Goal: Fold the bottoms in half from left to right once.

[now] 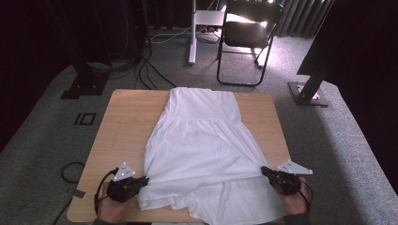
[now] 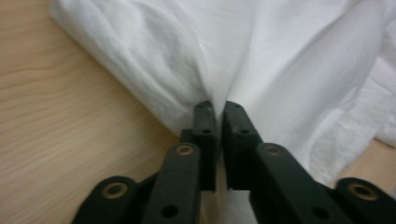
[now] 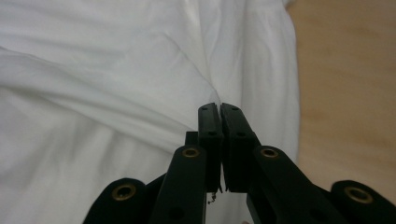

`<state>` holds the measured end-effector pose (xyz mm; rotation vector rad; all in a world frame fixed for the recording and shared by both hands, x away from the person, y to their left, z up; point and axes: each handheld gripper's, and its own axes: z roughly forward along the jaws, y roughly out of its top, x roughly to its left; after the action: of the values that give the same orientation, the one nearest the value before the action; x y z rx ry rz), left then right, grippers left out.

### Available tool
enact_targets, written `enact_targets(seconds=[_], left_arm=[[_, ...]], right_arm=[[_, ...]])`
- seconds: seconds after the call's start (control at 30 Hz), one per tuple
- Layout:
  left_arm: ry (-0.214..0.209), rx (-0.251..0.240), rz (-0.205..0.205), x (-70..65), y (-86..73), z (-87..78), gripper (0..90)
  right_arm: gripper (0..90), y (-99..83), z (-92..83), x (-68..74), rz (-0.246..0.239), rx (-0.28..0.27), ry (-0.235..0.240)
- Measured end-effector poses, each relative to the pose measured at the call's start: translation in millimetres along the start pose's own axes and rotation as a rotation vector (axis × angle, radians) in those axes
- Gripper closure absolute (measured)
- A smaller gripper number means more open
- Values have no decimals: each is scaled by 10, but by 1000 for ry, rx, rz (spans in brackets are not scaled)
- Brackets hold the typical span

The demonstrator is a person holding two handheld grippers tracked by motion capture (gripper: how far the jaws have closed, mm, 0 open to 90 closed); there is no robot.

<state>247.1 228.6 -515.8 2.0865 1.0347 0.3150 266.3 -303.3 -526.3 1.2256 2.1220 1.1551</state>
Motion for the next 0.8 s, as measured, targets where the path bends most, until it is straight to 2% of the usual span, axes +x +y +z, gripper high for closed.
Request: enact_targets(seconds=[0.03, 0.07, 0.1, 0.17, 0.27, 0.33, 0.4, 0.47, 0.57, 0.6, 0.63, 0.67, 0.73, 0.8], left_arm=[[3, -6, 7, -19, 5, 35, 777], [5, -7, 2, -16, 11, 44, 659], [10, -12, -3, -6, 17, 50, 626], [14, -30, -21, 20, 34, 55, 582], [26, -30, -31, 53, 54, 76, 544], [32, -27, -35, 76, 62, 117, 532], [36, -18, -38, 99, 64, 179, 519], [42, -4, -47, 110, 63, 257, 498], [50, 12, -31, 93, 65, 337, 481], [48, 16, -27, 90, 66, 350, 474], [47, 18, -20, 85, 70, 362, 474], [50, 17, -20, 80, 73, 366, 474], [56, 16, -16, 79, 82, 362, 472], [57, 10, -18, 80, 88, 359, 472]], right_arm=[[826, -75, -5, -22, 5, 22, -16], [690, -182, 12, -51, 9, 76, -60], [639, -201, 12, -59, 12, 83, -70], [566, -180, -13, -64, 32, 45, -54], [510, -31, 12, -7, 16, -1, -20], [488, 99, 121, 47, 8, 2, 22], [478, 218, 310, 107, -1, 19, 53], [464, 277, 480, 144, -5, 37, 70], [436, 310, 748, 170, 15, 93, 107], [455, 304, 826, 178, 25, 114, 126], [551, 297, 856, 183, 22, 124, 131], [708, 284, 857, 194, 11, 137, 137], [839, 270, 757, 193, 8, 117, 144], [870, 248, 590, 172, 13, 81, 132]])
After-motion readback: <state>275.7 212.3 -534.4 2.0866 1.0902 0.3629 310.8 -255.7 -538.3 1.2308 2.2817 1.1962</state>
